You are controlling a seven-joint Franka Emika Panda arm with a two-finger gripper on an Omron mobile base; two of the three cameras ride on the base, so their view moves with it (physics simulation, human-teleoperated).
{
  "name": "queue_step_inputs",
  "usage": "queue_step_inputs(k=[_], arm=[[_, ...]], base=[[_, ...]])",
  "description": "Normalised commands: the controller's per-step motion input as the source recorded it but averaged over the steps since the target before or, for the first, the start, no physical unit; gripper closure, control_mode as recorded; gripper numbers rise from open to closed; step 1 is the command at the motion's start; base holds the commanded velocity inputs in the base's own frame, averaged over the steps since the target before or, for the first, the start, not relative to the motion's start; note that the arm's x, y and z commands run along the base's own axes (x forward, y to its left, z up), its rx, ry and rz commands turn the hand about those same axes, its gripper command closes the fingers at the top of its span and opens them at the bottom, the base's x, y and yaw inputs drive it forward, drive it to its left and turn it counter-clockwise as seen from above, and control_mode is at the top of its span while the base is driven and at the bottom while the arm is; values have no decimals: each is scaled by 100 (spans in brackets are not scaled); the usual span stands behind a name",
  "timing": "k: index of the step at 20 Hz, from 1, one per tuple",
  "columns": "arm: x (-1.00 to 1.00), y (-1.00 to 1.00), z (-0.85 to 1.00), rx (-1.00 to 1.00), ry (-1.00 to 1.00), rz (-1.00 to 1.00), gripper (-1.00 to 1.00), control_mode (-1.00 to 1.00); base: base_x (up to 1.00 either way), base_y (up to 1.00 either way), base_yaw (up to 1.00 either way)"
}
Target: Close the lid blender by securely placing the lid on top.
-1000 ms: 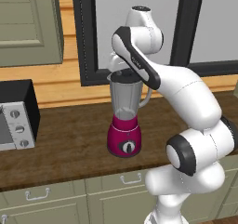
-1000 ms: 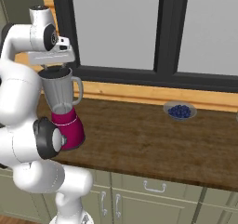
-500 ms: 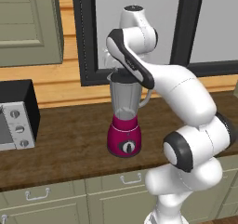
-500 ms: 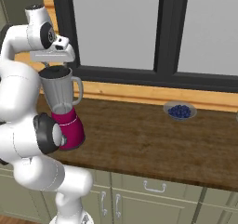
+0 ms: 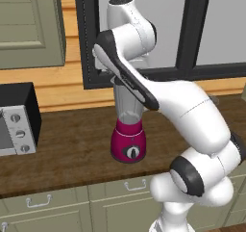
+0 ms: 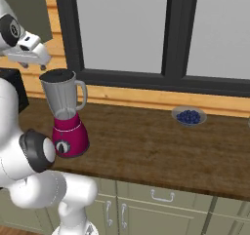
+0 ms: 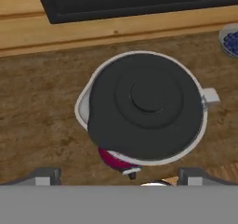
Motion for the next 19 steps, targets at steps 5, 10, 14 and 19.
queue_step_inputs(k=[5,10,14,19], arm=[[-100,21,-9,-1,-10,-6,-100,-100],[-100,8,-22,-4,-6,0,-100,-100],[-100,0,-33,-5,-3,0,-100,-100],[-79,0,-40,-3,-1,0,-100,-100]], base=[[0,0,0],[0,0,0],[0,0,0],[0,0,0]])
